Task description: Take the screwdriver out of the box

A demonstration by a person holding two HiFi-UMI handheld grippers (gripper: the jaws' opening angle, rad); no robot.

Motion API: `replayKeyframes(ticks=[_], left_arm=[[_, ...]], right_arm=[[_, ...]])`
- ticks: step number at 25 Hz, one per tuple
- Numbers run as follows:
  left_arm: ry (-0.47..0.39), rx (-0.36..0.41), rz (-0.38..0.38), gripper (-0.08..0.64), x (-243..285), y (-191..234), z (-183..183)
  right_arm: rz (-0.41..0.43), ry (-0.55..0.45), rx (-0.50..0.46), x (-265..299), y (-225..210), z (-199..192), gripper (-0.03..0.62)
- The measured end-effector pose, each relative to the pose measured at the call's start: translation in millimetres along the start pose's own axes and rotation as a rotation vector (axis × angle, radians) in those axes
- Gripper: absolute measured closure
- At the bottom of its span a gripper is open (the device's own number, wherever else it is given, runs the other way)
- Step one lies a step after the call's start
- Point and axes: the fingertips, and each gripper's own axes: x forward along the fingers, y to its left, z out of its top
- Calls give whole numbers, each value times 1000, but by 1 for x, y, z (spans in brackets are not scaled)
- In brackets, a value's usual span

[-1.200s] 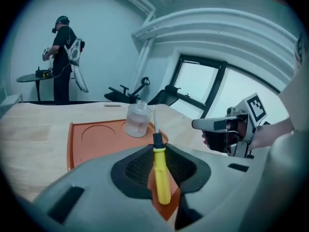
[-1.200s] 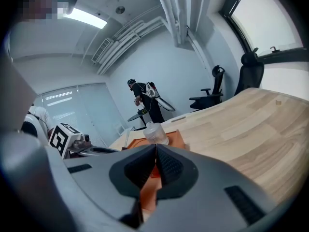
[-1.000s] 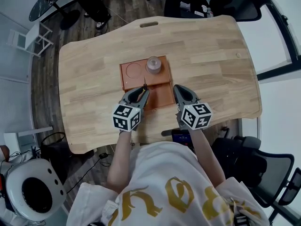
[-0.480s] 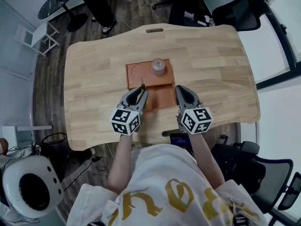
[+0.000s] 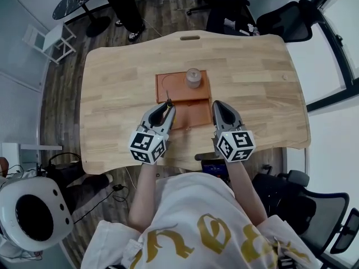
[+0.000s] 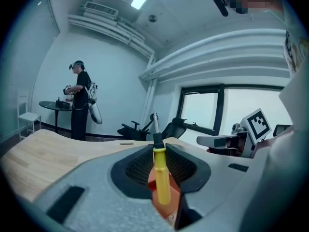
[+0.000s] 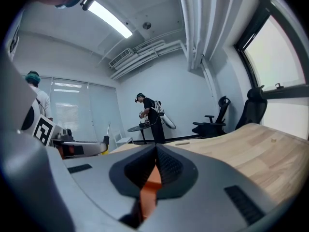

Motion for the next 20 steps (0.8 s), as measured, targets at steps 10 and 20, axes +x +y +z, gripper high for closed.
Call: replayKeyframes(ticks=[10,20], left_arm=[[-59,16,8,479,-17,-8,12],[-67,11,0,479,-16,-10,15]], right_arm=[[-11,-1,-62,-12,6,1,581],[-31,3,-86,-19,6,1,581]])
